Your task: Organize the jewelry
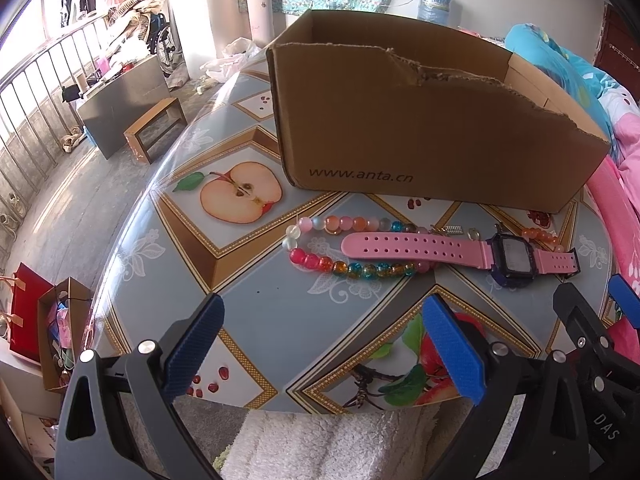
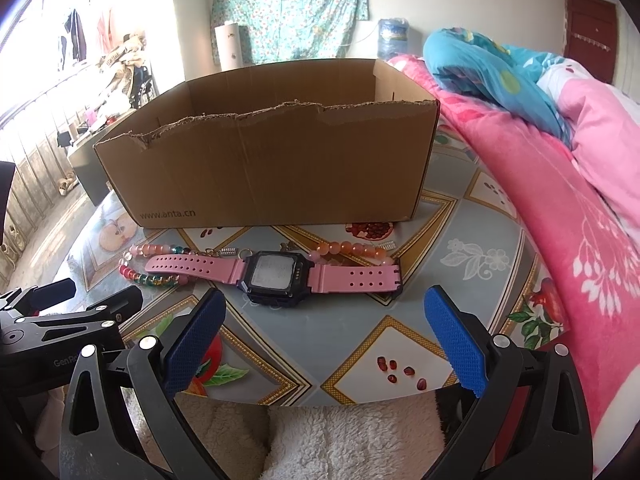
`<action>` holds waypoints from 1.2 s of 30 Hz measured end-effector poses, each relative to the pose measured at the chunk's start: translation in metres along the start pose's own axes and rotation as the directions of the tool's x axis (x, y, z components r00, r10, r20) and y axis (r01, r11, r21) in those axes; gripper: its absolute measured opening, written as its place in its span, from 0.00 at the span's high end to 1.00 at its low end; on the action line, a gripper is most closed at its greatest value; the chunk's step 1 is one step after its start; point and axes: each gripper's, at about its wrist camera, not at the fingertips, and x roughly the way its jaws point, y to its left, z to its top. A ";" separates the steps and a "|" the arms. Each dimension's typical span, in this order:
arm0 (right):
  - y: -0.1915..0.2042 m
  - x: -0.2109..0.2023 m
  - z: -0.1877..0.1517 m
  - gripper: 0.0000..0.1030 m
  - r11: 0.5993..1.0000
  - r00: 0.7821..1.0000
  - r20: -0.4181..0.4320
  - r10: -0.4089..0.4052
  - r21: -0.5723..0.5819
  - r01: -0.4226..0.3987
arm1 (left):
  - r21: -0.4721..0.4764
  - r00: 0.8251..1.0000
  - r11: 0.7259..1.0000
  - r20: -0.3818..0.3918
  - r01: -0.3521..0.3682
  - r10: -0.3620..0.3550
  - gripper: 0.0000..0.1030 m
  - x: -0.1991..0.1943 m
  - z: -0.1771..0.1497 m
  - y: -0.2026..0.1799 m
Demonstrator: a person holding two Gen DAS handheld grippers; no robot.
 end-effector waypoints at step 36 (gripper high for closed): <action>0.023 0.043 0.022 0.37 0.820 0.943 -0.117 0.311 -0.469 -0.329 | 0.312 0.969 0.946 0.197 0.083 -0.150 0.21 0.022 0.021 -0.029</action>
